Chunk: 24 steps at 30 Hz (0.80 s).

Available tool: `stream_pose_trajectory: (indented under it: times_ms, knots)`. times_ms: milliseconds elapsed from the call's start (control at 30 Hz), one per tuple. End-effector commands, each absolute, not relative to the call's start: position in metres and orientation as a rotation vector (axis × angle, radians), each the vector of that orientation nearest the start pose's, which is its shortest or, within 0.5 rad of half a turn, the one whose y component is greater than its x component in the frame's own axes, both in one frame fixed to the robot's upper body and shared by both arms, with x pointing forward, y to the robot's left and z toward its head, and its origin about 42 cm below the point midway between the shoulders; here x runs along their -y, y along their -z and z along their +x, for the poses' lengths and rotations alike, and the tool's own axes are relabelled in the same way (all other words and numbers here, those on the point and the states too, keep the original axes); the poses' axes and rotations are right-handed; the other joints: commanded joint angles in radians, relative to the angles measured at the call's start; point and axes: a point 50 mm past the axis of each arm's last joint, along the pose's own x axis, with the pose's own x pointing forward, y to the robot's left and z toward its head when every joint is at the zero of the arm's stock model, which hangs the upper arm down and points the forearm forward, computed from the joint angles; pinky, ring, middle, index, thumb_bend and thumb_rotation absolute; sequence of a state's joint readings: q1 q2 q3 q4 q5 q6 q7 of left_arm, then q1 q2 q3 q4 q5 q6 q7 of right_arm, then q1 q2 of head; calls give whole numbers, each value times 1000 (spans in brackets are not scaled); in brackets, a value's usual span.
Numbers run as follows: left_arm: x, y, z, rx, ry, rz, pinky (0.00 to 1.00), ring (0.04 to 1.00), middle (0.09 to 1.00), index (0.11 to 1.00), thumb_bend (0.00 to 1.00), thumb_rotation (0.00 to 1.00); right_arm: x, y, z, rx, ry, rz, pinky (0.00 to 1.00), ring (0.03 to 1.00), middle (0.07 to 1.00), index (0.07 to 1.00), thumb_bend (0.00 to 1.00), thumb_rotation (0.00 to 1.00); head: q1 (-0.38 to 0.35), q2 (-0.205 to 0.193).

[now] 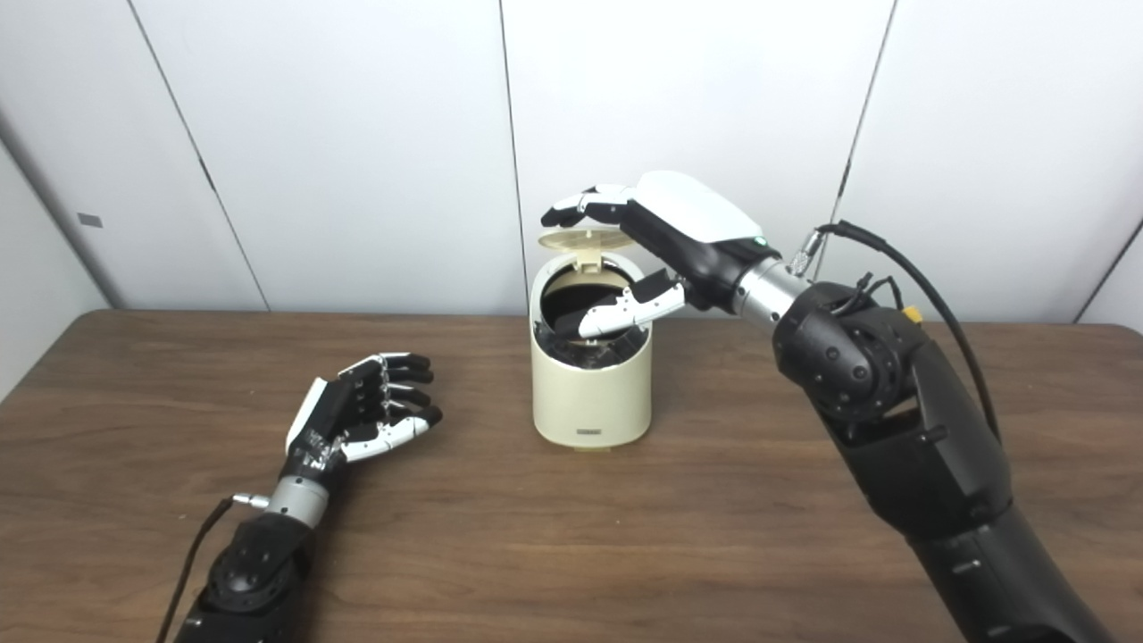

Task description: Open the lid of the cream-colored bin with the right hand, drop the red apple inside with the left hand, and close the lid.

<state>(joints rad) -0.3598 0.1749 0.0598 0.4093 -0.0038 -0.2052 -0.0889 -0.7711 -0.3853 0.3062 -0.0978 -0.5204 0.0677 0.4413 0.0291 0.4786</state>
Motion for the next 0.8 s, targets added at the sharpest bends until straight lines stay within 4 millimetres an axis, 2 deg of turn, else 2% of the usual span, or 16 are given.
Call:
stream_pose_trajectory:
  times_ms: [0,767]
  knots:
    - [-261,-126,399,179,72,155,485,591,675,677,609,0,172,-382,423,685,-470,-1143,805,911,806,793,638,594,1,4]
    - [-264,-122,399,172,74,170,484,586,675,681,615,0,189,-372,427,659,-449,-1196,782,884,796,779,629,614,3,12]
